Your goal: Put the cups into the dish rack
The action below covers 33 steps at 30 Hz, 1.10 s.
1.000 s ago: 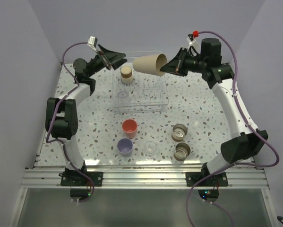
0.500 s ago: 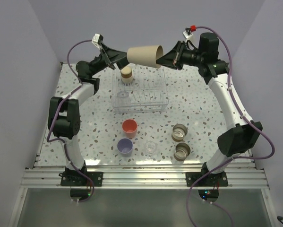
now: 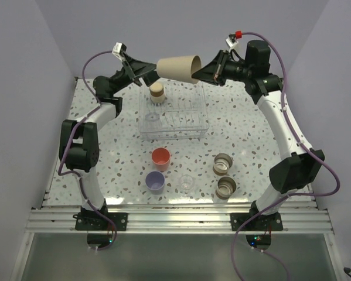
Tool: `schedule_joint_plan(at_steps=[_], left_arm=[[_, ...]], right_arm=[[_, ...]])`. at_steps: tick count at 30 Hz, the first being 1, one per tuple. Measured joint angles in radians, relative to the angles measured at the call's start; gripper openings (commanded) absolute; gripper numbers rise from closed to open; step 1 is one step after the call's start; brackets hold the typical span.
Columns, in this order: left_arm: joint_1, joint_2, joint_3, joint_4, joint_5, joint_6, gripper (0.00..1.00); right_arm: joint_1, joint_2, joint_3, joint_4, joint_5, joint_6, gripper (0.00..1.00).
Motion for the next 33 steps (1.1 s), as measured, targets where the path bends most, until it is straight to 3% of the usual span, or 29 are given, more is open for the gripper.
schedule_joint_plan(at_steps=[23, 33], left_arm=[[0.006, -0.040, -0.016, 0.009, 0.006, 0.001, 0.99], [-0.053, -0.040, 0.053, 0.011, 0.020, 0.024, 0.95]], right_arm=[[0.003, -0.001, -0.043, 0.085, 0.033, 0.052, 0.00], [0.039, -0.001, -0.065, 0.122, 0.048, 0.055, 0.00]])
